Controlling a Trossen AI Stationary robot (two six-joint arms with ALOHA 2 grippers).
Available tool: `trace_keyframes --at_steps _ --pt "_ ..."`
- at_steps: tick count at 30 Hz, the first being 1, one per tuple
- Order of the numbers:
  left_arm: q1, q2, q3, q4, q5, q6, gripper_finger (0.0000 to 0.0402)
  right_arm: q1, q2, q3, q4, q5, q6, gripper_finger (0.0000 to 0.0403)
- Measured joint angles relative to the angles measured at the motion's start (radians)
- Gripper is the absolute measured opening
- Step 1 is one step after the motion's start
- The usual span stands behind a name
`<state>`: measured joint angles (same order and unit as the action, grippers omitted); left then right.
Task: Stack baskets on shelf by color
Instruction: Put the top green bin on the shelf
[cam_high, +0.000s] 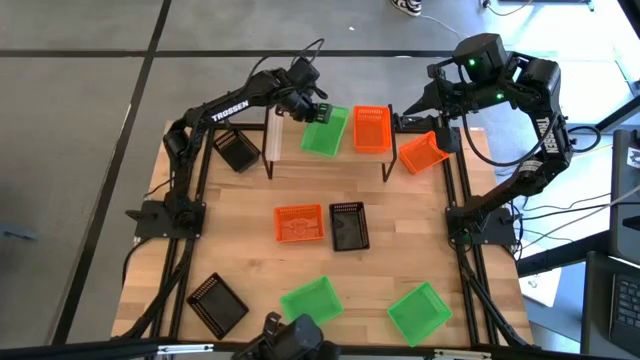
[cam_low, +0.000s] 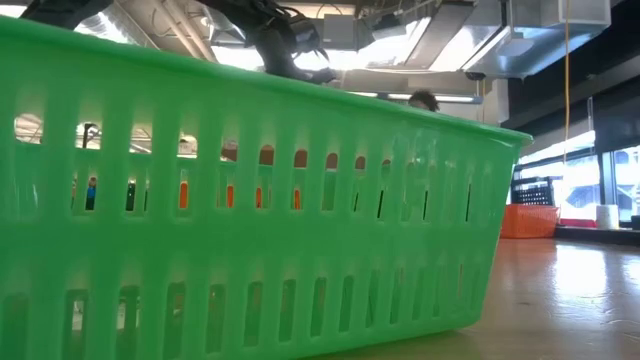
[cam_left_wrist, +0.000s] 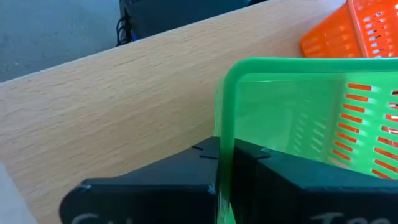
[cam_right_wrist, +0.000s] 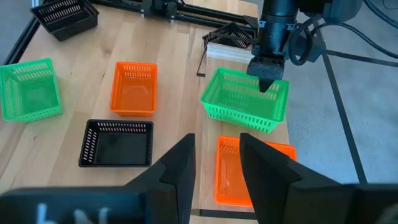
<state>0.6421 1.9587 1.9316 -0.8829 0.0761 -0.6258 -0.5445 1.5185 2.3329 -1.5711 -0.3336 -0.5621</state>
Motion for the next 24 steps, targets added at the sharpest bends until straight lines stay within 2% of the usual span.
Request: trace_keyframes --at_steps 12,19,24 --pt "-0.002 0.0 0.0 0.011 0.014 -0.04 0.0069 0.0 0.0 0.0 0.0 0.0 0.0 0.0122" --pt "0.006 -0.022 -0.001 0.01 0.02 0.076 0.0067 0.0 0.0 0.0 0.0 0.0 0.0 0.0122" --pt "-0.007 -0.091 -0.001 -0.008 0.035 0.244 0.0067 0.0 0.0 0.0 0.0 0.0 0.0 0.0122"
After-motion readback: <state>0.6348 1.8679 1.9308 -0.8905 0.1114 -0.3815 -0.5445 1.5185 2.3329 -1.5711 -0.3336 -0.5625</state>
